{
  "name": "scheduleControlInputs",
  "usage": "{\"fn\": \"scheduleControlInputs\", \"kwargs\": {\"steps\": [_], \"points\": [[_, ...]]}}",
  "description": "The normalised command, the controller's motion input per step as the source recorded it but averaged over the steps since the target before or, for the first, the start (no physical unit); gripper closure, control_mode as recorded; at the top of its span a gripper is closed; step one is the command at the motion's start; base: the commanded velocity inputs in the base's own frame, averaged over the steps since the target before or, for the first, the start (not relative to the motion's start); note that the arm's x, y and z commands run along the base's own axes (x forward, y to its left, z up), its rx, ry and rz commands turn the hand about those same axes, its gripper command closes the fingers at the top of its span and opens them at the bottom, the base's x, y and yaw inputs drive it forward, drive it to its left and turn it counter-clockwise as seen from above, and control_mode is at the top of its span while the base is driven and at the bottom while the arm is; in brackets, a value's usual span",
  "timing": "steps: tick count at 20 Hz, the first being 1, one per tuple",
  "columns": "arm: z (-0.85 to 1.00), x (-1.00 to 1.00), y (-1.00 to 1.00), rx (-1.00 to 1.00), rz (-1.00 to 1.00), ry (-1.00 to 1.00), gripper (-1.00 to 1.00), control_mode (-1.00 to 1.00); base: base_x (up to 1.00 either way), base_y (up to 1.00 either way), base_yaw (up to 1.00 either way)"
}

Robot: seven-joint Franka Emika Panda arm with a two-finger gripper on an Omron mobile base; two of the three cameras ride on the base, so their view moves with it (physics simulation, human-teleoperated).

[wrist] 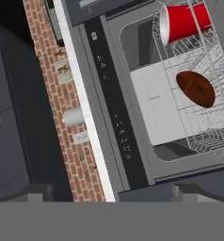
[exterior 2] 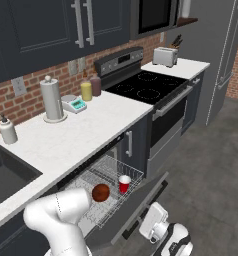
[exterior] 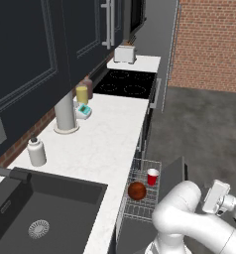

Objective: Pick up the cup and bowl from the counter, place them in the dishwasher, and close the dishwasher door.

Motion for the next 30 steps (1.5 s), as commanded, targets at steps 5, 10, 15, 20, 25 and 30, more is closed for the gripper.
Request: {"fn": "scheduleControlInputs", "kwargs": {"steps": [5,10,15,20,25,30], "points": [[-0.58,0.22,-0.12,0.01,0.00,-0.04,-1.00,-1.00,0.00,0.00,0.00],[-0.58,0.40,-0.02,0.00,0.00,-0.11,-1.00,-1.00,0.00,0.00,0.00],[-0.56,0.53,0.00,0.01,0.00,-0.06,-1.00,-1.00,0.00,0.00,0.00],[-0.73,0.42,-0.08,0.00,0.00,-0.11,-1.00,-1.00,0.00,0.00,0.00],[-0.68,0.26,-0.59,0.04,0.00,-0.04,-1.00,-1.00,0.00,0.00,0.00],[-0.41,0.46,-0.63,0.03,-0.07,-0.01,-1.00,-1.00,0.00,0.00,0.00]]}}
